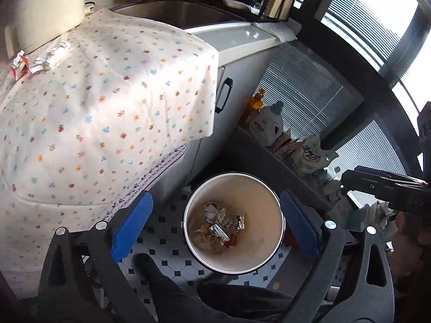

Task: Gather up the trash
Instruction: 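Open the right gripper over the bin while the left gripper opens to drop its wrapper, then move both tools back to the cloth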

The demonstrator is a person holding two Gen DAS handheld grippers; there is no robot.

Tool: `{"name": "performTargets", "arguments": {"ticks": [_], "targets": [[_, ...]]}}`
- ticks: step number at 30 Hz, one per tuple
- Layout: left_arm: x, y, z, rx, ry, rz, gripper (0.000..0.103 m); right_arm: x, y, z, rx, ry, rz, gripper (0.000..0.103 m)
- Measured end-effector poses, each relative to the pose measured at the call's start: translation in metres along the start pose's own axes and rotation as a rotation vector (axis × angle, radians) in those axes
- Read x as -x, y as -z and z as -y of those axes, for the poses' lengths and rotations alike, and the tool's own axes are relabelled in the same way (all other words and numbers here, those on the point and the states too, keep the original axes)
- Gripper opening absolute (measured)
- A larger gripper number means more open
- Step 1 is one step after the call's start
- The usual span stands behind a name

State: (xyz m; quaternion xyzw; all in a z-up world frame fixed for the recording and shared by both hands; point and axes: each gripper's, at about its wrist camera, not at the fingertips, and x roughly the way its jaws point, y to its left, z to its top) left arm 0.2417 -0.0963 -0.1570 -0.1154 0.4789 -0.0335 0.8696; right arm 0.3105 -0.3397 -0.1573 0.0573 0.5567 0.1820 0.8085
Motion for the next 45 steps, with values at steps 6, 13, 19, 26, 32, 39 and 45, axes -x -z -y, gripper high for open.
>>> {"name": "performTargets", "arguments": {"ticks": [6,13,19,26,32,39,45], "targets": [[0.048,-0.017,-0.034,0.006,-0.043,0.119,0.097,0.005,-0.021,-0.056,0.062,-0.059,0.056,0.081],[0.085,-0.033,-0.082,0.045,-0.089,0.21,0.097,0.006,-0.041,-0.121,0.132,-0.106,0.114,0.092],[0.108,-0.039,-0.131,0.098,-0.135,0.251,0.097,-0.003,-0.054,-0.167,0.164,-0.122,0.128,0.095],[0.124,-0.05,-0.18,0.13,-0.165,0.283,0.097,-0.013,-0.068,-0.211,0.18,-0.133,0.147,0.095],[0.131,-0.06,-0.214,0.124,-0.17,0.296,0.097,-0.022,-0.079,-0.245,0.175,-0.139,0.165,0.095],[0.133,-0.077,-0.251,0.101,-0.169,0.31,0.097,-0.034,-0.09,-0.281,0.158,-0.135,0.193,0.095],[0.127,-0.09,-0.283,0.077,-0.149,0.304,0.097,-0.048,-0.102,-0.308,0.137,-0.12,0.216,0.095]]}}
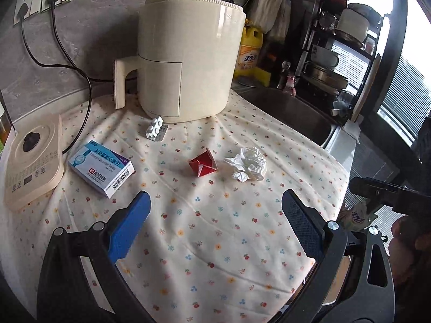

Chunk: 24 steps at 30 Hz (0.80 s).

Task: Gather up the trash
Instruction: 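Move both tools back to the cloth, then grasp the red paper piece with the left gripper while the right gripper grasps the white tissue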

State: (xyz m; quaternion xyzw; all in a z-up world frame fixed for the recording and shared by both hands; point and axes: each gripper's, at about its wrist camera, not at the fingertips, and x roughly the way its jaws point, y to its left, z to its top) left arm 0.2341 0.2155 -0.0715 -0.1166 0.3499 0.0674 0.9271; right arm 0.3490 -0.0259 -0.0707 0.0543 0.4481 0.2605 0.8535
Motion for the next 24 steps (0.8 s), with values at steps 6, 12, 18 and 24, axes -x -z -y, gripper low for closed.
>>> {"name": "performTargets", "arguments": {"ticks": [6,12,18,24], "targets": [[-0.023,-0.014,-0.022,0.004,0.025,-0.001,0.097,-0.019,-0.007,-0.016,-0.012,0.028,-0.001,0.095],[-0.056,-0.027,-0.032,0.011,0.069,-0.027,0.083,-0.034,-0.017,-0.023,-0.02,0.063,-0.011,0.095],[-0.106,-0.029,-0.038,0.015,0.094,-0.13,0.048,-0.049,-0.025,-0.03,-0.022,0.103,-0.028,0.095],[-0.133,-0.026,-0.048,0.036,0.104,-0.193,0.004,-0.07,-0.034,-0.041,0.008,0.123,-0.067,0.095]]}}
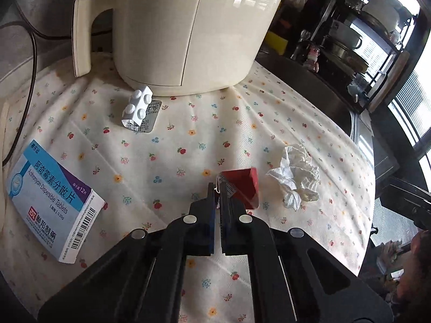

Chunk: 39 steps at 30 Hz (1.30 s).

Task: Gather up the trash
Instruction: 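Grasp the red paper piece with the left gripper while the right gripper grasps the white tissue, then carry the red paper and white tissue over the bin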

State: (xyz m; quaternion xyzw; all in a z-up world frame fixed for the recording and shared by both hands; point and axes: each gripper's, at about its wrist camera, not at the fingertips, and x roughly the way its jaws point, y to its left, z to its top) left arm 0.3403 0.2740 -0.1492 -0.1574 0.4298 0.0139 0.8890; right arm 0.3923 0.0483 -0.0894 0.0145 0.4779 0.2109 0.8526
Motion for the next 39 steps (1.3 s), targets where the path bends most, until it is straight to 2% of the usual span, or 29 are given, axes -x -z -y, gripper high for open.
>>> {"name": "performTargets", "arguments": {"ticks": [4,8,13,15,16,17,19,26,39], "targets": [[0.011,0.0,-0.009,0.013,-0.003,0.035,0.004,-0.014,-0.009,-0.013,0.022,-0.018,-0.014,0.091],[0.029,-0.002,-0.023,0.046,-0.007,0.069,0.004,-0.035,-0.014,-0.025,0.026,-0.038,-0.05,0.08],[0.056,-0.001,-0.04,0.075,-0.047,0.12,0.004,-0.062,-0.017,-0.042,0.051,-0.069,-0.083,0.076],[0.066,0.002,-0.045,0.088,-0.064,0.137,0.004,-0.075,-0.015,-0.047,0.073,-0.071,-0.101,0.059],[0.07,0.003,-0.047,0.094,-0.072,0.144,0.004,-0.082,-0.013,-0.049,0.087,-0.073,-0.129,0.026],[0.074,0.005,-0.047,0.1,-0.08,0.151,0.004,-0.087,-0.012,-0.048,0.084,-0.059,-0.163,0.011],[0.08,0.007,-0.045,0.111,-0.092,0.166,0.004,-0.079,-0.011,-0.042,0.031,-0.085,-0.154,0.009],[0.095,0.021,-0.026,0.125,-0.106,0.192,0.004,-0.03,0.002,-0.03,0.06,-0.138,-0.089,0.008],[0.107,0.056,0.077,0.077,-0.062,0.186,0.004,0.067,0.047,0.05,0.048,-0.202,-0.033,0.008]]}}
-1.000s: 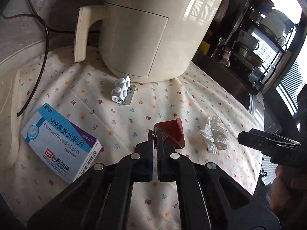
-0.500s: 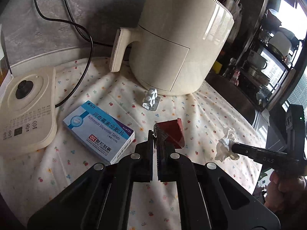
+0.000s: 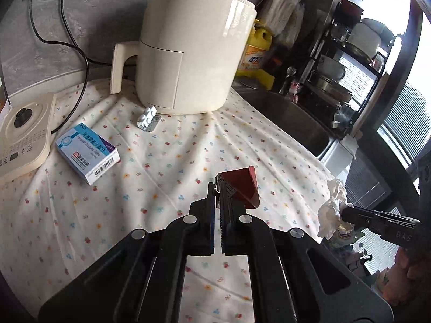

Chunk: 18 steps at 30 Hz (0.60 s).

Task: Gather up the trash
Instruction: 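Carry the red paper and white tissue over the bin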

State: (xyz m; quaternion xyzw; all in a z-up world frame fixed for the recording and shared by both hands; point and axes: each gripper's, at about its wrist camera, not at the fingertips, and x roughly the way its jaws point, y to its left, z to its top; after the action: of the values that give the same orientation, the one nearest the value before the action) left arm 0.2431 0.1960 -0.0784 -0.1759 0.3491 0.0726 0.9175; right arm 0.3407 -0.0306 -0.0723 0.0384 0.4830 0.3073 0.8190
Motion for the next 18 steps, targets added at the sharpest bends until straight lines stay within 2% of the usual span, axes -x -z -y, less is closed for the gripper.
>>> {"name": "performTargets", "arguments": {"ticks": [4,10,18], "targets": [[0.004,0.019,0.037,-0.031,0.026,-0.03,0.004,0.027,0.016,0.022,-0.007,-0.001,0.017,0.009],[-0.002,0.043,0.086,-0.084,0.025,-0.079,0.004,0.06,0.042,0.065,-0.03,0.002,0.019,0.009],[-0.006,0.081,0.152,-0.082,0.054,-0.107,0.004,0.095,0.072,0.122,-0.038,0.012,0.001,0.009]]}}
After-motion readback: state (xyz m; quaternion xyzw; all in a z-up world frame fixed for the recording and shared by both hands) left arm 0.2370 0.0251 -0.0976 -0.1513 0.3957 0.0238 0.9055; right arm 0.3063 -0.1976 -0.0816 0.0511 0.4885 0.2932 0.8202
